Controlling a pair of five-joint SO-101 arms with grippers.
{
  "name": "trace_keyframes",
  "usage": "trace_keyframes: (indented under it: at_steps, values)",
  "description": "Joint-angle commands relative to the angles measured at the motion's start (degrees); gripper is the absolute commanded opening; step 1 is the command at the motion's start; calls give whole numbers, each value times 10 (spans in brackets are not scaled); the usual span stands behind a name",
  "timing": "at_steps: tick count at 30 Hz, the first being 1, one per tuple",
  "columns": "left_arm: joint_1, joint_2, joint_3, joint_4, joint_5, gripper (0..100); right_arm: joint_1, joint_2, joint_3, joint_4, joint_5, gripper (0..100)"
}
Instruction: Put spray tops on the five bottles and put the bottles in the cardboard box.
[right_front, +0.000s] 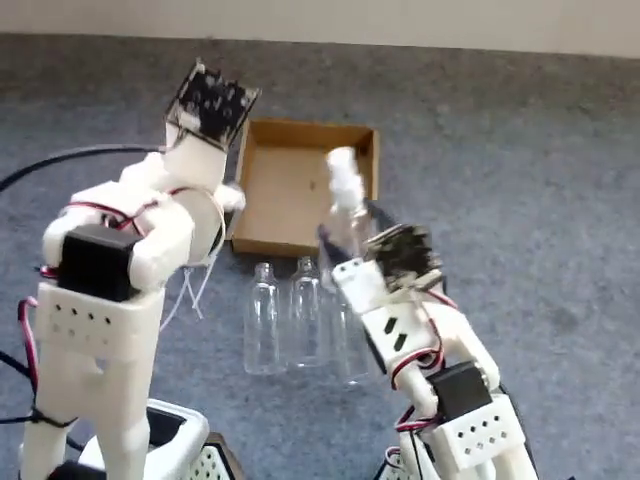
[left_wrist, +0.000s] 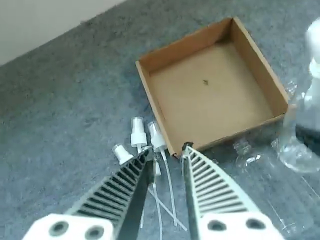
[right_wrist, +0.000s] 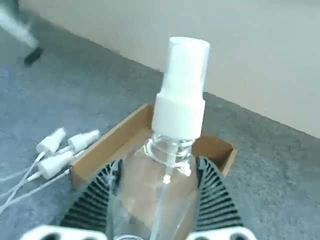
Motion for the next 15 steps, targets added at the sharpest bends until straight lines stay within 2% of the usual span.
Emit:
trace_keyframes:
  at_steps: [1, 6, 8, 11, 15]
  values:
    - [6, -89, 113, -50, -7, 97, 41, 35, -63, -47, -46, 3]
    - [17, -218, 302, -163, -7, 107, 3, 189, -169, -48, -48, 3]
    - [15, -247, 362, -203, -5, 156, -22, 249, -213, -48, -52, 3]
    - [15, -279, 436, -245, 21, 241, -58, 324, -272, -49, -85, 3]
    - [17, -320, 492, -272, 40, 249, -86, 399, -324, -49, -97, 3]
